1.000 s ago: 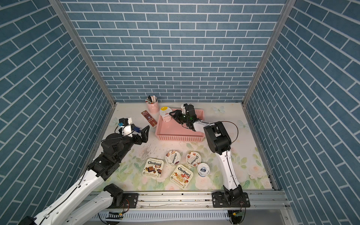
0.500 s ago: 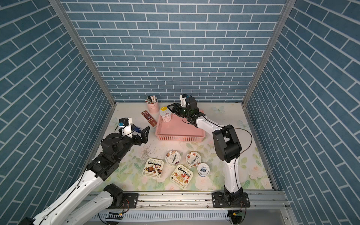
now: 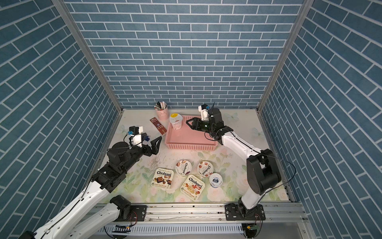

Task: Put the yogurt in the basket
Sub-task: Pick up the yogurt from the center of the board.

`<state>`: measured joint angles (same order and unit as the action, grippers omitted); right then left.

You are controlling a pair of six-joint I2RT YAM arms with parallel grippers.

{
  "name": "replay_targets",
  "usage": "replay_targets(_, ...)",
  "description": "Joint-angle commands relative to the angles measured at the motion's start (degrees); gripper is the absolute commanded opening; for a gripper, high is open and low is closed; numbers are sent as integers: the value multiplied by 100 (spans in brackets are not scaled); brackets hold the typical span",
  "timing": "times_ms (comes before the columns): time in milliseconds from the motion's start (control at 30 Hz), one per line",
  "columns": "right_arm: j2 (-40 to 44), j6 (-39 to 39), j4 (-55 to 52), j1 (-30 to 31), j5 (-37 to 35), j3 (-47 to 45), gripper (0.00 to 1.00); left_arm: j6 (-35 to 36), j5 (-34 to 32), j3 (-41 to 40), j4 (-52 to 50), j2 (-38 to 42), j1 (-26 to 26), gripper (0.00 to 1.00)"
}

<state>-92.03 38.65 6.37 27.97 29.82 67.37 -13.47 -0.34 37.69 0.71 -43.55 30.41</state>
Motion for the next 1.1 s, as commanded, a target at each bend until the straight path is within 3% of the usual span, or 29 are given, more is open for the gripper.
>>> replay_targets(0,613,-299,-108,-257,129,-464,56,41,114,124,7,-69,166,100)
replay_targets(267,1648,-1010,-668,-722,862,-1620,52,77,-133,142,39,-404,699,100)
replay_targets(500,1751,-1463,-887,-651,1501,-2339,42,31,-493,164,166,-689,1173,100)
replay_targets(800,913,-2207,-1685,424,1210,-1865,39,-216,-1033,-72,157,-621,1479,100)
replay_targets(1067,95,-2922,-2384,604,969,-1256,36,-226,-1120,-126,-45,-402,1485,100)
